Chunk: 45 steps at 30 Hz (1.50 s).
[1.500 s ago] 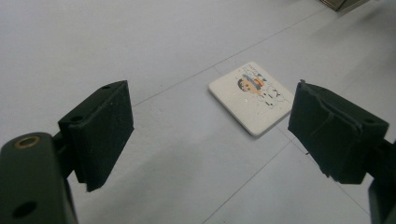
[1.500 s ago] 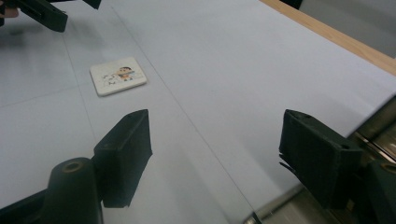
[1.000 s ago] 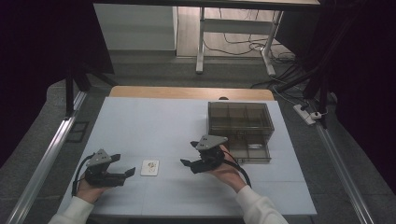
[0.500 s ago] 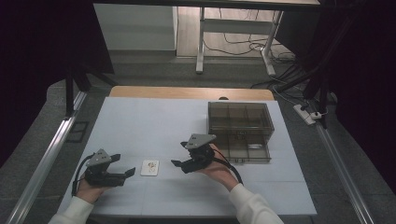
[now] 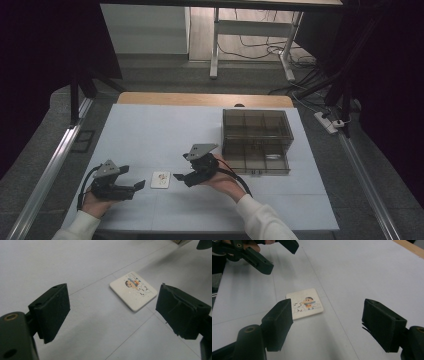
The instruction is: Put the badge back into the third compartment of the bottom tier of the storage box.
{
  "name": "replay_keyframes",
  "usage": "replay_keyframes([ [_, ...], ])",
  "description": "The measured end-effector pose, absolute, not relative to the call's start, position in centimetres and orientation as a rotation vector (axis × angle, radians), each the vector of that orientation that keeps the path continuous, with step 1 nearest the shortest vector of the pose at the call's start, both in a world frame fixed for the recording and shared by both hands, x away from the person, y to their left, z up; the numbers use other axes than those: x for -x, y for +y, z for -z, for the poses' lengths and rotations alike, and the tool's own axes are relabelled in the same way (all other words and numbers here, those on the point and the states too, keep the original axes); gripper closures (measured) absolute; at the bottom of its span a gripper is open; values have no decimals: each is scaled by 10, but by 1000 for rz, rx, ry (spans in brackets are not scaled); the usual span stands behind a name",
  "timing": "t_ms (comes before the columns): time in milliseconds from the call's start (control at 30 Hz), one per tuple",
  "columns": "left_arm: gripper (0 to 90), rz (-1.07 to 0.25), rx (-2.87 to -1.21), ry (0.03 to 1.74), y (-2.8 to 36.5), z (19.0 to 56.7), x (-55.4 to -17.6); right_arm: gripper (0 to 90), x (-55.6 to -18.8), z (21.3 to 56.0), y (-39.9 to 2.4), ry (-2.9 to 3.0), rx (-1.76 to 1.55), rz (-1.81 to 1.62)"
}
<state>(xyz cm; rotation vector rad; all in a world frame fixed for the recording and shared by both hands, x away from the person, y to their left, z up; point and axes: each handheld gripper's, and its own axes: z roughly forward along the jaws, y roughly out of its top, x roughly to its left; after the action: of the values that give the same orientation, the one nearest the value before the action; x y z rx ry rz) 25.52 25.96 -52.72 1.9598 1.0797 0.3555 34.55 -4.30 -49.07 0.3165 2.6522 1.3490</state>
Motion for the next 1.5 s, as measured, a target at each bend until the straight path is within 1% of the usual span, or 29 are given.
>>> replay_keyframes([
  [500, 118, -345, -1974, 1064, 258, 528, -255, 226, -352, 505, -8, 2733, -242, -1276],
  [900, 123, -348, -1970, 1054, 258, 527, -254, 186, -357, 522, 26, 2813, -150, -1178],
  [1333, 124, -343, -1982, 1045, 257, 528, -255, 183, -356, 538, 38, 2895, -85, -1104],
  [1500, 124, -344, -1982, 1046, 258, 528, -255, 210, -355, 540, 44, 2906, -52, -1080],
])
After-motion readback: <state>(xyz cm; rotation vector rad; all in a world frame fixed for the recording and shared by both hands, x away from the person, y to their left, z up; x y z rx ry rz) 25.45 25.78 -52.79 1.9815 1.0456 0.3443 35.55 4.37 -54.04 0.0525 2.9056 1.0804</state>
